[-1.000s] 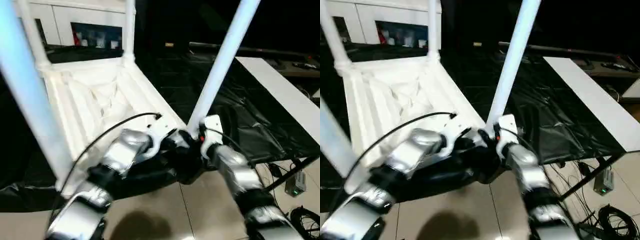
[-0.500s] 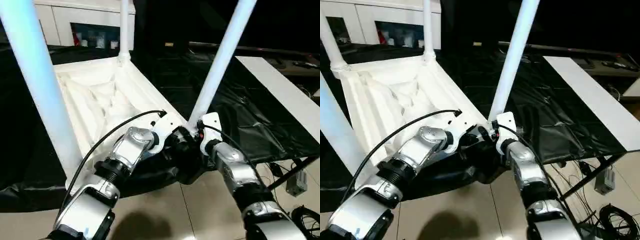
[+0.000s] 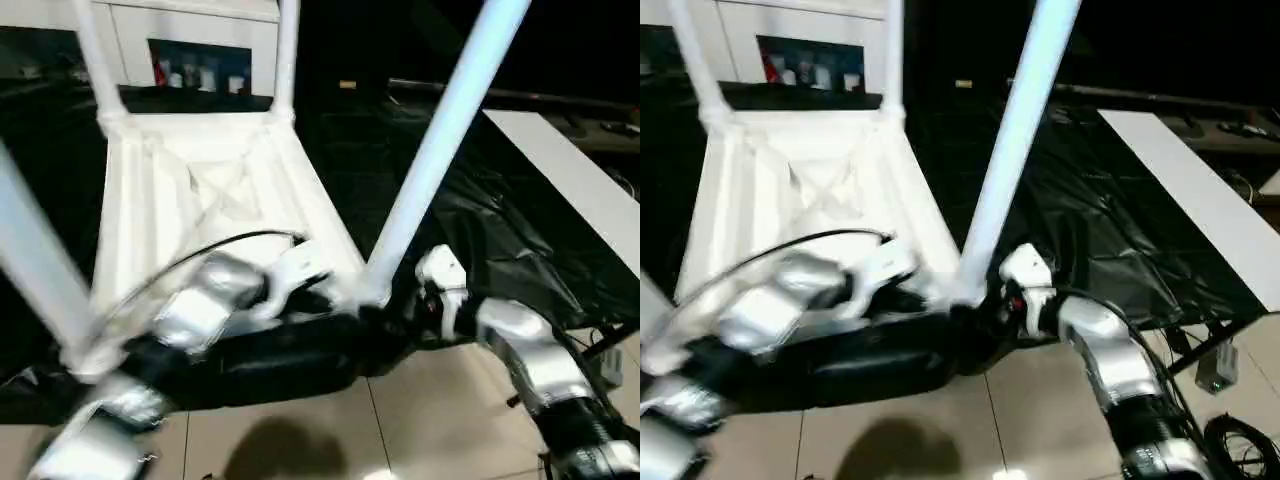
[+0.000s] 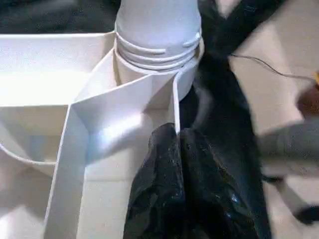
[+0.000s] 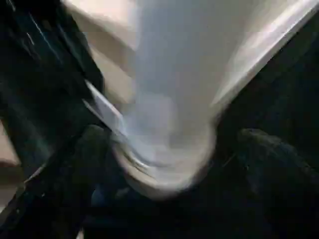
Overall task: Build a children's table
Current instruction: Rotate leg to tighten
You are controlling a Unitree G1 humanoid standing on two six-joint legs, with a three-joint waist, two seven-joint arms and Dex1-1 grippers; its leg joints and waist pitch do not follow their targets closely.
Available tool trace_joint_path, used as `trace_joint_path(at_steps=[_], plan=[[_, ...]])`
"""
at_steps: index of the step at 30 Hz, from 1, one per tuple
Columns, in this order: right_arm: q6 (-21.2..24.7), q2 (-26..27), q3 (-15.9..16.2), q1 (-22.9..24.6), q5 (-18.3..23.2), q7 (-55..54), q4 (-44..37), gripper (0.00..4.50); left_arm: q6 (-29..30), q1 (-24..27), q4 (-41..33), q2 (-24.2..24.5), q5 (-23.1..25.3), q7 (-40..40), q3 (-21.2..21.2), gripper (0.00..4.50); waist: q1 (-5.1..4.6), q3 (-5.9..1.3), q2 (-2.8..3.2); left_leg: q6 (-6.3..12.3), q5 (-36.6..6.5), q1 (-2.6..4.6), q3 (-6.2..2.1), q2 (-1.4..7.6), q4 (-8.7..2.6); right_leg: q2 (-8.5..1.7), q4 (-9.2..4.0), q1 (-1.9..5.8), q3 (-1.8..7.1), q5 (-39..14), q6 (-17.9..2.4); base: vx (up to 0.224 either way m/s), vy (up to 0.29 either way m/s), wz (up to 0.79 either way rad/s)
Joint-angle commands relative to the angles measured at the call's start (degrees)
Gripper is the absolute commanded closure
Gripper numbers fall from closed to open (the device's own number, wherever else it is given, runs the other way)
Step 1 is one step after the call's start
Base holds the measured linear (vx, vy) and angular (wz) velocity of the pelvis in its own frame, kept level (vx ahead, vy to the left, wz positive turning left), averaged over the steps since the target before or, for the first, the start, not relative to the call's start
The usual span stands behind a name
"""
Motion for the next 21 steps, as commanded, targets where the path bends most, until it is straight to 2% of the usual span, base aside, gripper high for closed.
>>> trace_joint_path(at_steps=[1,2,4,9,18,19,21], plan=[[-0.3,-0.1,0.7,0.1,-0.5,0.8,-1.0,0.08,2.2,1.8,-1.2,0.0,0.2,-3.8,-4.6,4.50,-0.30,-2.46,0.47,2.38,-9.6,0.34,0.13,1.80,-3.75,-3.38,-3.69,2.09,2.71,-6.3,-12.5,0.000,0.000,0.00],[0.1,0.3,1.0,0.0,-0.6,1.0,-1.0,0.08,2.8,2.0,-2.1,0.4,0.0,-4.2,-4.5,4.50,-0.19,-2.39,0.63,1.85,-10.6,0.43,0.08,1.85,-3.86,-3.51,-3.83,2.05,2.72,-8.3,-12.1,0.000,0.000,0.00],[0.7,1.0,1.2,-0.3,-0.6,1.0,-1.1,0.08,3.5,2.3,-3.2,0.8,-0.2,-4.4,-4.4,4.50,-0.09,-2.37,0.59,1.23,-11.3,0.47,0.05,1.87,-3.93,-3.56,-4.00,2.01,2.79,-9.9,-11.5,0.000,0.000,0.00],[1.7,1.8,1.4,-1.0,0.3,1.4,-0.7,0.08,4.4,2.5,-4.5,1.4,-0.4,-4.7,-4.4,4.50,0.19,-2.52,0.66,0.65,-9.6,0.48,0.08,1.75,-3.85,-3.44,-3.67,2.16,2.80,-7.4,-11.3,0.000,0.000,0.00],[2.0,2.5,1.1,-1.4,0.7,2.2,0.1,0.88,5.2,2.6,-4.9,1.9,-0.4,-4.5,-4.5,4.50,0.17,-2.63,0.48,0.98,-8.3,0.32,0.10,1.59,-3.68,-3.42,-3.49,2.39,2.77,-6.4,-11.2,0.000,0.000,0.00],[2.0,2.5,1.0,-1.4,0.8,2.2,0.0,1.09,5.2,2.7,-5.0,2.0,-0.4,-4.5,-4.5,4.50,0.16,-2.64,0.50,0.96,-8.2,0.33,0.08,1.60,-3.67,-3.41,-3.48,2.38,2.76,-6.2,-11.1,0.000,0.000,0.00],[2.1,2.7,0.9,-1.3,1.0,2.0,0.1,1.18,5.3,2.7,-5.0,1.9,-0.5,-4.3,-4.5,4.50,0.14,-2.65,0.45,1.05,-7.7,0.35,0.10,1.57,-3.62,-3.38,-3.41,2.40,2.76,-5.6,-11.3,0.000,0.000,0.00]])
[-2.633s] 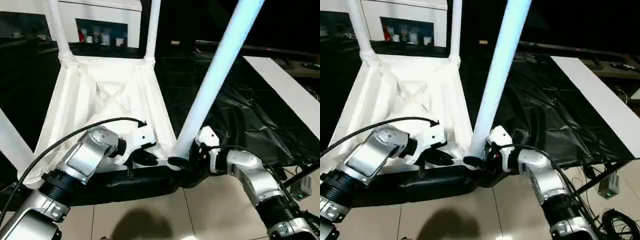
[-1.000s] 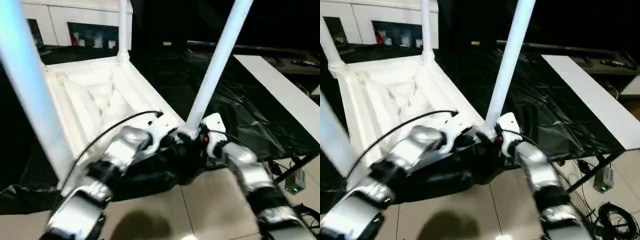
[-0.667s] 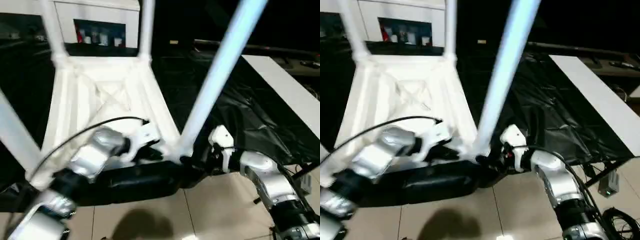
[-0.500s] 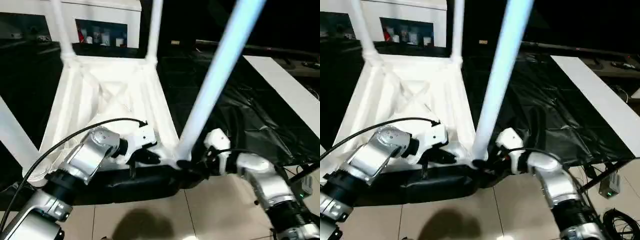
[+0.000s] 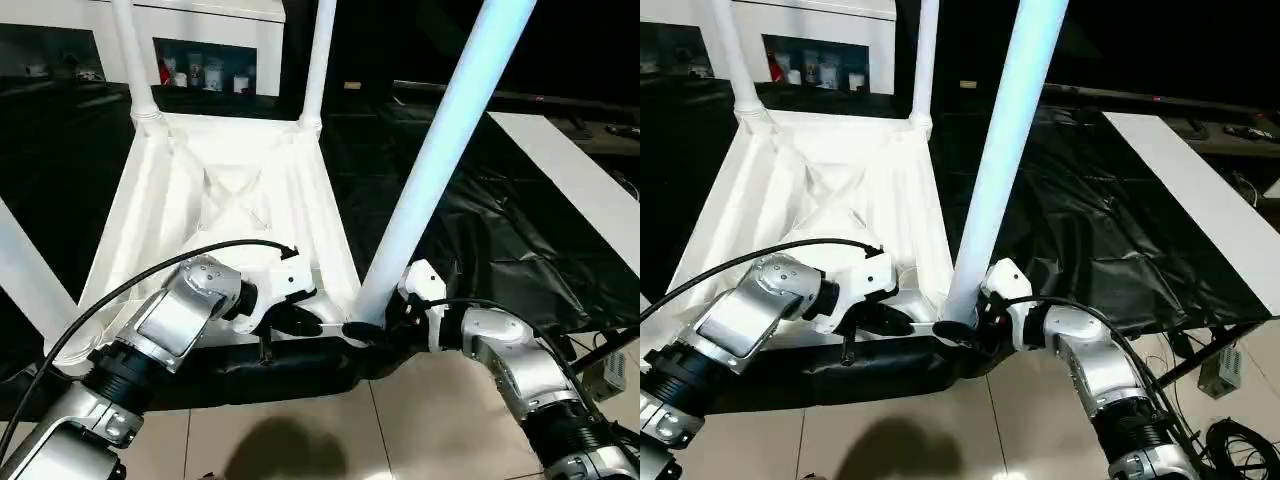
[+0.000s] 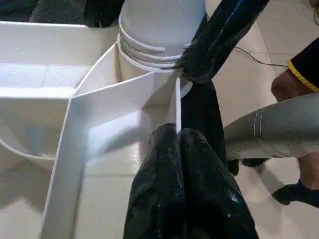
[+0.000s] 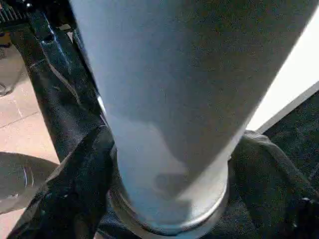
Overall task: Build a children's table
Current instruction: Rotate leg to tighten
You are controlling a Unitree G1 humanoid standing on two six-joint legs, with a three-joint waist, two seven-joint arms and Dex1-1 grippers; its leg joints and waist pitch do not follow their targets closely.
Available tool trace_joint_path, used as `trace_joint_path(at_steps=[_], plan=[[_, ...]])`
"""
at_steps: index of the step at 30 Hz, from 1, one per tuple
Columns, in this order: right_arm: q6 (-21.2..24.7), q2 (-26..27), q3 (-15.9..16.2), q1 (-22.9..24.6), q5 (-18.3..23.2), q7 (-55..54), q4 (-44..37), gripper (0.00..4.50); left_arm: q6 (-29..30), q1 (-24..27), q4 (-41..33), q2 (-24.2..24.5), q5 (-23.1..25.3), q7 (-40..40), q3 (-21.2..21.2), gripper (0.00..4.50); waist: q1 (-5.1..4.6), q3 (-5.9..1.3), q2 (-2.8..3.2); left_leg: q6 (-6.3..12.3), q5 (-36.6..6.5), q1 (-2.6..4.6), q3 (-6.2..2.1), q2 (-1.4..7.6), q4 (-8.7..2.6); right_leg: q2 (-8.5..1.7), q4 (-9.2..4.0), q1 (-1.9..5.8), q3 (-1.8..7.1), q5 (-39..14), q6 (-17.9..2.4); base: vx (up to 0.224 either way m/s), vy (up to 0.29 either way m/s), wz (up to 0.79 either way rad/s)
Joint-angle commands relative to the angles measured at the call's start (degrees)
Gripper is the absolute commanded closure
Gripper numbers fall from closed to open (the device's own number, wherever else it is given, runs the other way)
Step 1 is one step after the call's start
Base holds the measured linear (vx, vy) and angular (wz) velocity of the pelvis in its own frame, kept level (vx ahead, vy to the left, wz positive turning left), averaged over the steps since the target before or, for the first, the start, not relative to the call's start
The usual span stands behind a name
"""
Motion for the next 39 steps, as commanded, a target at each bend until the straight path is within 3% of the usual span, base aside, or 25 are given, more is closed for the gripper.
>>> trace_joint_path(at_steps=[1,5,8,11,13,17,18,20,24,27,34,37,38,39], plan=[[0.3,-0.2,-1.2,-0.9,0.7,-1.0,0.2,1.18,1.0,1.5,0.3,-0.5,0.2,-1.2,-2.9,4.50,-0.31,-2.68,0.56,1.08,-7.7,0.27,0.08,1.57,-3.62,-3.37,-3.44,2.37,2.73,-5.5,-11.4,0.000,0.000,0.00],[0.4,1.8,-2.8,-1.2,0.7,-5.4,2.0,1.56,1.4,1.3,2.2,-3.0,-0.3,1.7,-1.5,4.50,-0.37,-2.53,0.66,0.68,-8.9,0.31,0.11,1.58,-3.69,-3.45,-3.69,2.19,2.78,-7.5,-11.3,0.000,0.000,0.00],[0.0,4.2,-4.5,-2.1,-0.4,-12.1,4.9,1.72,1.5,0.6,4.8,-5.9,-0.3,5.4,-0.3,4.50,-0.44,-2.34,0.51,-0.83,-13.3,0.55,-0.10,1.54,-3.93,-3.66,-4.63,1.87,2.73,-16.0,-9.3,0.000,0.000,0.00],[-0.1,8.2,-7.2,-3.2,-0.3,-20.3,8.2,1.76,1.9,-1.0,9.7,-10.6,-0.1,11.1,1.4,4.50,-1.01,-2.25,0.41,-1.59,-14.7,0.35,-0.25,1.48,-4.09,-3.65,-5.04,1.63,2.71,-19.5,-7.8,0.000,0.000,0.00],[-0.4,10.2,-8.1,-4.5,-0.9,-25.7,10.4,1.78,1.8,-2.6,13.4,-13.6,0.2,15.6,2.9,4.50,-1.65,-2.45,0.25,-1.81,-14.6,0.11,-0.40,1.41,-4.07,-3.68,-5.00,1.58,2.69,-19.5,-7.5,0.000,0.000,0.00],[-0.8,13.5,-10.2,-8.8,-2.4,-37.8,16.6,1.79,0.4,-6.3,21.7,-18.9,1.3,25.0,5.6,4.50,-1.84,-2.59,0.26,-1.67,-14.4,0.34,-0.28,1.23,-3.81,-3.62,-5.11,1.28,2.72,-19.3,-6.9,0.000,0.000,0.00],[-0.7,14.0,-10.7,-9.8,-2.5,-39.8,17.7,1.79,-0.2,-7.0,23.4,-19.7,1.4,26.7,6.1,4.50,-1.75,-2.80,0.10,-1.62,-13.4,0.19,-0.37,1.23,-3.75,-3.62,-4.90,1.65,2.67,-18.0,-6.8,0.000,0.000,0.00],[-1.6,15.5,-11.1,-12.2,-3.0,-42.1,20.4,1.79,-2.6,-9.2,28.1,-21.5,2.7,30.3,6.4,4.50,-1.63,-2.82,0.48,-0.98,-11.7,0.03,-0.23,1.14,-3.68,-3.48,-4.65,1.61,2.72,-14.6,-7.0,0.000,0.000,0.00],[-2.4,16.6,-10.6,-12.3,-2.0,-37.2,19.4,1.79,-4.0,-10.7,30.6,-22.1,3.7,32.0,6.4,4.50,-1.32,-2.95,0.39,0.34,-9.4,-0.06,-0.08,1.20,-3.50,-3.43,-4.13,2.05,2.68,-8.7,-8.4,0.000,0.000,0.00],[-2.5,17.2,-11.4,-11.5,0.4,-33.7,17.7,1.08,-4.4,-11.1,31.2,-22.0,4.0,31.8,6.4,4.50,-1.11,-2.90,0.53,1.18,-9.1,-0.02,-0.05,1.33,-3.53,-3.52,-4.05,2.17,2.65,-7.3,-9.4,0.000,0.000,0.00],[-3.5,11.8,-9.3,-9.5,0.2,-25.6,13.5,0.57,-5.6,-10.2,30.1,-19.9,3.7,25.0,4.9,4.50,-1.38,-2.61,0.48,0.88,-13.4,-0.26,-0.29,1.34,-3.82,-3.70,-5.15,2.10,2.58,-16.3,-7.8,0.000,0.000,0.00],[-2.7,7.9,-8.1,-7.1,0.3,-18.7,9.5,0.37,-6.0,-8.7,26.6,-17.6,3.3,19.8,3.3,4.50,-1.28,-2.73,0.48,1.60,-11.9,-0.42,-0.44,1.55,-3.81,-3.76,-4.87,2.39,2.57,-14.1,-8.1,0.000,0.000,0.00],[-2.8,6.2,-7.6,-6.3,0.0,-16.6,8.4,0.37,-6.0,-8.0,25.0,-16.5,3.1,18.1,2.6,4.50,-1.26,-2.87,0.72,2.21,-9.8,-0.22,-0.28,1.64,-3.59,-3.71,-4.44,2.24,2.65,-9.7,-9.8,0.000,0.000,0.00],[-2.8,5.9,-7.5,-6.1,-0.1,-16.1,8.2,0.37,-6.0,-7.9,24.6,-16.3,3.1,17.7,2.4,4.50,-1.29,-2.91,0.61,2.46,-8.9,-0.28,-0.20,1.60,-3.48,-3.58,-4.22,2.30,2.66,-7.9,-10.3,0.000,0.000,0.00]])
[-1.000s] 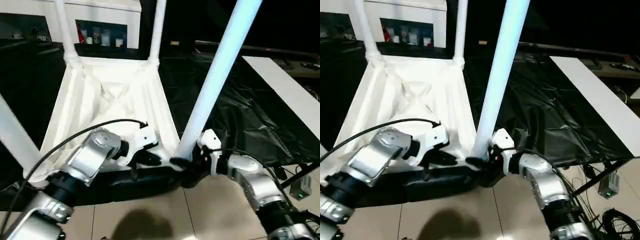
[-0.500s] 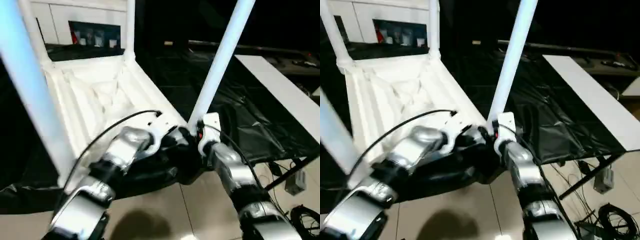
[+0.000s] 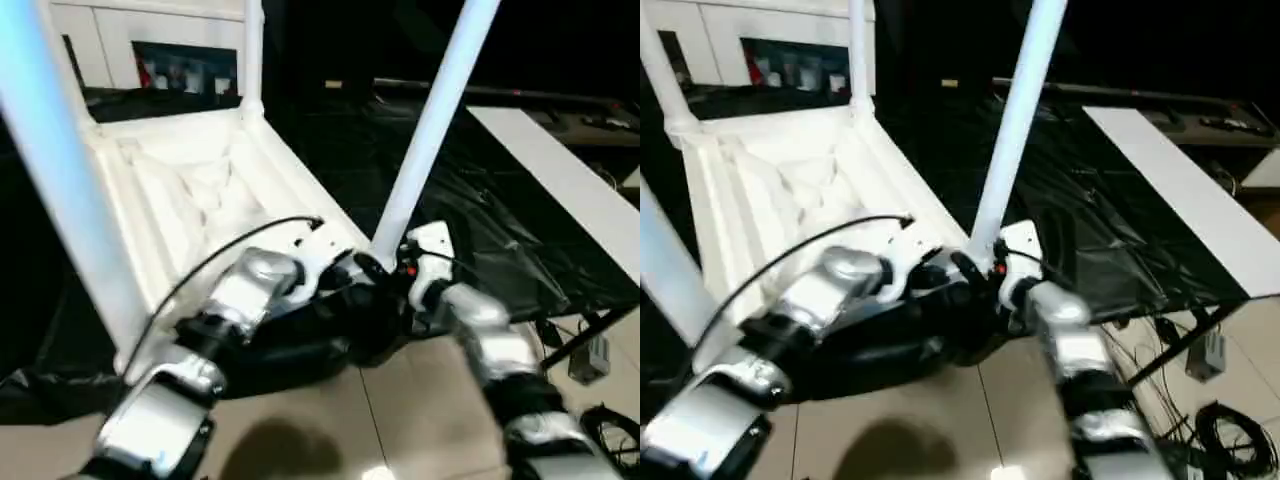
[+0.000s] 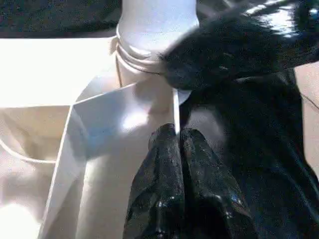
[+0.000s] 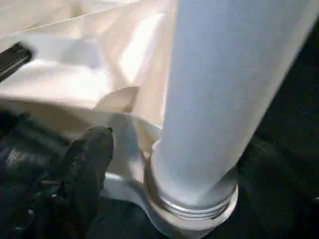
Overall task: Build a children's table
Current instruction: Rotate leg to tighten
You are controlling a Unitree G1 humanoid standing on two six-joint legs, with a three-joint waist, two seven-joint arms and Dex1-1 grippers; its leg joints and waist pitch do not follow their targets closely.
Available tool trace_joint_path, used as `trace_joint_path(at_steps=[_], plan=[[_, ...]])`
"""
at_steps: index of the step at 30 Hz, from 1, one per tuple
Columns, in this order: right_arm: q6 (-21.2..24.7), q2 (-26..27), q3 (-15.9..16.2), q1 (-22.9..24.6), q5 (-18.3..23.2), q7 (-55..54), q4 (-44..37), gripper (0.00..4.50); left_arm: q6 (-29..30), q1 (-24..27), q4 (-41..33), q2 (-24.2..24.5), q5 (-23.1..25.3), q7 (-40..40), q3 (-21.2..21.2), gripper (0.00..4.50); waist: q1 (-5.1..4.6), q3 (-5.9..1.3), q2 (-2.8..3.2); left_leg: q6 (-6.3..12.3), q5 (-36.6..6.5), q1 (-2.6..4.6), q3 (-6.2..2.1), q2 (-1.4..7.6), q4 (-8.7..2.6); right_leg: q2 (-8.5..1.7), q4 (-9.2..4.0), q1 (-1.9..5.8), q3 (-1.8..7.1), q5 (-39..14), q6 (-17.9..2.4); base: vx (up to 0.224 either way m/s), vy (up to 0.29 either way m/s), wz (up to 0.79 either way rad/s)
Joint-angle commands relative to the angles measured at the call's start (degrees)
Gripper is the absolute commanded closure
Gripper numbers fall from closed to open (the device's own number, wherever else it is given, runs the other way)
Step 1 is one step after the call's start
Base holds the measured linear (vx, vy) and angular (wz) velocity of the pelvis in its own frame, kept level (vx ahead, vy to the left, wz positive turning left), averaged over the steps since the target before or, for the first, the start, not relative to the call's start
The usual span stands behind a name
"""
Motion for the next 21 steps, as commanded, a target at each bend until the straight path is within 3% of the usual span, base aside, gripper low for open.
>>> trace_joint_path(at_steps=[1,3,5,8,10,13,21], plan=[[-0.1,-1.4,1.3,0.9,-0.1,3.6,-2.3,0.37,0.7,2.0,-0.4,0.5,0.1,-3.5,-3.2,4.50,0.38,-3.07,0.62,2.85,-7.5,0.00,-0.10,1.62,-3.42,-3.58,-3.84,2.68,2.58,-5.8,-11.4,0.000,0.000,0.00],[0.8,-5.2,2.3,3.1,0.5,9.0,-5.6,0.37,0.9,3.6,-4.8,3.5,-0.4,-8.4,-4.8,4.50,0.65,-3.10,0.57,3.57,-6.1,-0.04,-0.07,1.74,-3.30,-3.53,-3.50,2.99,2.56,-2.6,-12.4,0.000,0.000,0.00],[2.0,-7.4,3.1,4.6,1.4,13.1,-8.2,0.37,0.7,4.6,-7.6,5.6,-0.9,-11.7,-5.6,4.50,0.86,-3.01,0.70,4.76,-5.3,0.18,0.16,1.66,-3.13,-3.40,-3.20,2.69,2.61,0.0,-13.5,0.000,0.000,0.00],[4.2,-10.1,5.0,6.5,2.1,18.1,-12.1,0.37,1.8,6.3,-13.6,10.0,-2.1,-19.0,-7.3,4.50,1.05,-2.84,0.71,4.46,-7.1,0.17,0.11,1.82,-3.37,-3.51,-3.41,2.82,2.60,-2.6,-13.3,0.000,0.000,0.00],[4.4,-10.4,6.1,6.9,1.7,19.6,-12.7,0.37,3.4,7.3,-17.4,12.5,-2.9,-22.3,-8.0,4.50,1.04,-2.73,0.70,3.03,-9.1,0.43,0.14,1.92,-3.54,-3.47,-3.55,2.48,2.61,-5.9,-13.1,0.000,0.000,0.00],[4.3,-10.1,6.8,7.0,1.4,19.6,-12.9,0.37,4.0,7.6,-18.5,13.0,-3.1,-22.3,-8.0,4.50,1.46,-2.57,0.80,1.79,-10.3,0.87,0.32,1.95,-3.60,-3.45,-3.86,1.98,2.71,-8.0,-12.5,0.000,0.000,0.00],[5.5,-9.1,7.2,6.2,1.4,20.0,-12.2,0.63,5.8,8.6,-20.6,13.7,-3.1,-21.6,-7.5,4.50,1.56,-2.80,0.25,0.97,-8.7,0.30,0.22,1.67,-3.50,-3.52,-3.67,2.45,2.70,-8.3,-10.8,0.000,0.000,0.00]])
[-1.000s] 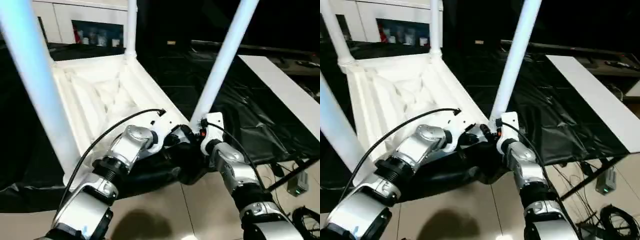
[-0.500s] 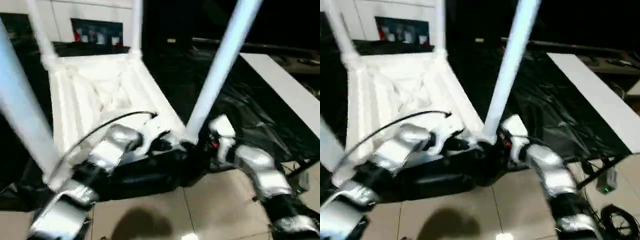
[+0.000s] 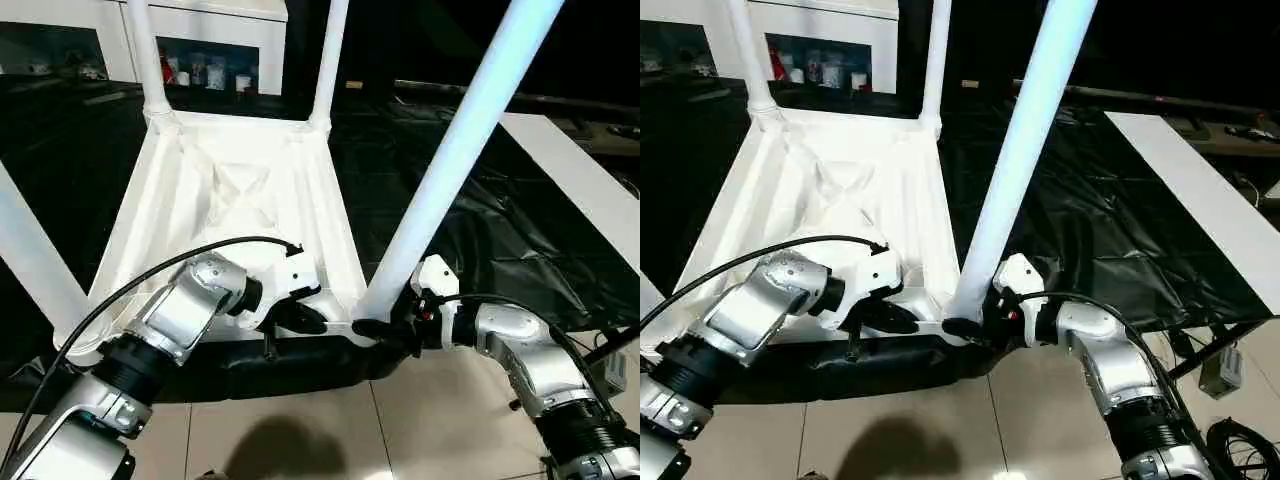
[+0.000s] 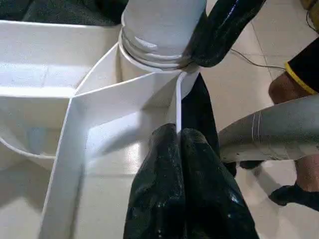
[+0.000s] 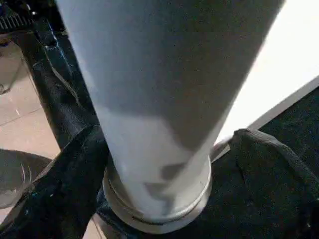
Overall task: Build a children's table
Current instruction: Rotate leg to tighten
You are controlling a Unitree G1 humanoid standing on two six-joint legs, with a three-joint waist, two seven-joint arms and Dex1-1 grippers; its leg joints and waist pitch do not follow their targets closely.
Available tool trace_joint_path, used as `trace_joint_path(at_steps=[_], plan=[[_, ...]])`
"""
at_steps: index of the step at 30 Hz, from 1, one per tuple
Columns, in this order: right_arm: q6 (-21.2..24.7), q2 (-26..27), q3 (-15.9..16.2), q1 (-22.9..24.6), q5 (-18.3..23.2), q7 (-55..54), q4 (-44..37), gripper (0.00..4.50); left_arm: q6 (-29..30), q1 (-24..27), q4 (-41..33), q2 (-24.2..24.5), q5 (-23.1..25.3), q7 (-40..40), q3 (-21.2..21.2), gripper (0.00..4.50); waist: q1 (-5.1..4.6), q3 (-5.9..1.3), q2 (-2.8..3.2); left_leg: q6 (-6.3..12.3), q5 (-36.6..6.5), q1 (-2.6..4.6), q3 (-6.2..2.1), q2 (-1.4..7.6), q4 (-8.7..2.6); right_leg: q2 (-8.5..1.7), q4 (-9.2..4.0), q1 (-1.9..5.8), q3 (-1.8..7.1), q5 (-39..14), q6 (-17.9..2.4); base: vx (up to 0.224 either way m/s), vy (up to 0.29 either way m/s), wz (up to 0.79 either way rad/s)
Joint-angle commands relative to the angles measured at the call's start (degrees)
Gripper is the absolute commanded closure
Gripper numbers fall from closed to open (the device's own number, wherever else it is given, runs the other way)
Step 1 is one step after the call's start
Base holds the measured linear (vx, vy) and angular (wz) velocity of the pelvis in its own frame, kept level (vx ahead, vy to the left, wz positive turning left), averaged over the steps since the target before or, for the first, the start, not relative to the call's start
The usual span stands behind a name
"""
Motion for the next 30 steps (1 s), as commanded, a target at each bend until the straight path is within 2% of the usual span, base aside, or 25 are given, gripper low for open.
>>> trace_joint_path(at_steps=[1,6,15,17,18,19,21,24,27,28,29,30], plan=[[0.8,-0.4,0.0,-0.5,0.0,0.4,-0.2,0.81,1.1,1.2,-0.5,-0.5,0.0,-0.8,-2.1,4.50,-0.31,-2.87,0.44,1.16,-7.9,0.49,0.06,1.61,-3.56,-3.41,-3.64,2.58,2.67,-7.1,-10.8,0.000,0.000,0.00],[1.5,-0.3,0.2,-0.5,0.3,0.8,-0.1,1.19,1.4,1.5,-0.6,-0.3,0.0,-0.5,-2.0,4.50,-0.34,-2.95,0.35,1.81,-6.3,0.45,0.09,1.57,-3.41,-3.33,-3.33,2.68,2.60,-4.8,-11.4,0.000,0.000,0.00],[2.2,0.7,-0.2,-0.2,0.5,-0.1,0.6,1.82,2.4,1.9,-1.0,-0.5,-0.1,0.3,-1.7,4.50,-0.40,-2.96,0.23,1.49,-6.7,0.45,0.08,1.52,-3.37,-3.35,-3.44,2.68,2.62,-6.3,-11.0,0.000,0.000,0.00],[2.3,2.9,-2.2,-1.1,0.6,-5.3,3.0,1.88,2.8,1.6,0.3,-2.5,-0.4,3.0,-0.4,4.50,-0.45,-2.90,0.28,1.27,-7.2,0.52,0.12,1.53,-3.37,-3.36,-3.51,2.53,2.63,-6.7,-11.0,0.000,0.000,0.00],[3.3,4.9,-4.7,-2.2,1.6,-9.9,5.3,1.88,2.7,1.1,1.8,-4.3,-0.6,5.4,0.7,4.50,-0.61,-2.77,0.16,0.50,-9.1,0.57,0.12,1.46,-3.51,-3.41,-3.91,2.29,2.63,-10.0,-10.6,0.000,0.000,0.00],[3.6,5.9,-5.9,-2.8,1.9,-12.4,6.5,1.89,2.7,0.8,2.6,-5.4,-0.7,6.8,1.3,4.50,-0.75,-2.71,0.20,0.06,-10.0,0.51,0.11,1.42,-3.59,-3.45,-4.02,2.18,2.63,-11.5,-10.4,0.000,0.000,0.00],[3.4,7.9,-7.9,-4.2,1.9,-17.9,9.5,1.90,2.6,0.0,5.5,-8.9,-1.2,10.9,3.0,4.50,-1.30,-2.83,0.10,-1.57,-12.5,0.34,-0.24,1.40,-3.70,-3.55,-4.47,2.25,2.48,-16.6,-8.7,0.000,0.000,0.00],[2.1,9.8,-9.2,-5.7,1.0,-23.9,12.6,1.91,2.3,-1.4,9.5,-13.1,-1.1,16.2,4.4,4.50,-1.81,-2.92,0.01,-1.67,-12.8,0.24,-0.28,1.37,-3.58,-3.56,-4.61,2.14,2.55,-16.4,-8.2,0.000,0.000,0.00],[0.6,11.7,-9.6,-7.9,-1.2,-31.7,16.1,1.91,1.5,-3.6,14.8,-17.3,0.1,23.0,5.4,4.50,-1.72,-2.96,-0.10,-0.86,-11.4,0.19,-0.19,1.22,-3.45,-3.48,-4.64,2.16,2.61,-15.3,-7.8,0.000,0.000,0.00],[0.3,12.3,-9.7,-8.5,-1.7,-33.8,17.1,1.91,1.2,-4.3,16.3,-18.3,0.6,24.9,5.7,4.50,-1.79,-2.83,-0.06,-0.84,-12.0,0.35,-0.14,1.21,-3.44,-3.44,-4.80,1.85,2.59,-16.1,-7.6,0.000,0.000,0.00],[0.3,13.4,-10.3,-9.6,-1.9,-36.4,18.4,1.91,0.7,-5.4,18.8,-19.9,0.8,27.6,6.4,4.50,-1.85,-2.95,-0.14,-0.90,-11.8,0.27,-0.13,1.09,-3.37,-3.40,-4.79,1.98,2.58,-16.4,-7.4,0.000,0.000,0.00],[0.0,14.8,-10.9,-11.0,-2.5,-39.8,20.1,1.91,-0.4,-6.8,22.2,-21.4,1.4,30.4,7.0,4.50,-1.84,-3.09,0.16,-0.88,-10.8,0.18,-0.18,1.03,-3.32,-3.35,-4.62,1.98,2.60,-15.0,-7.3,0.000,0.000,0.00]])
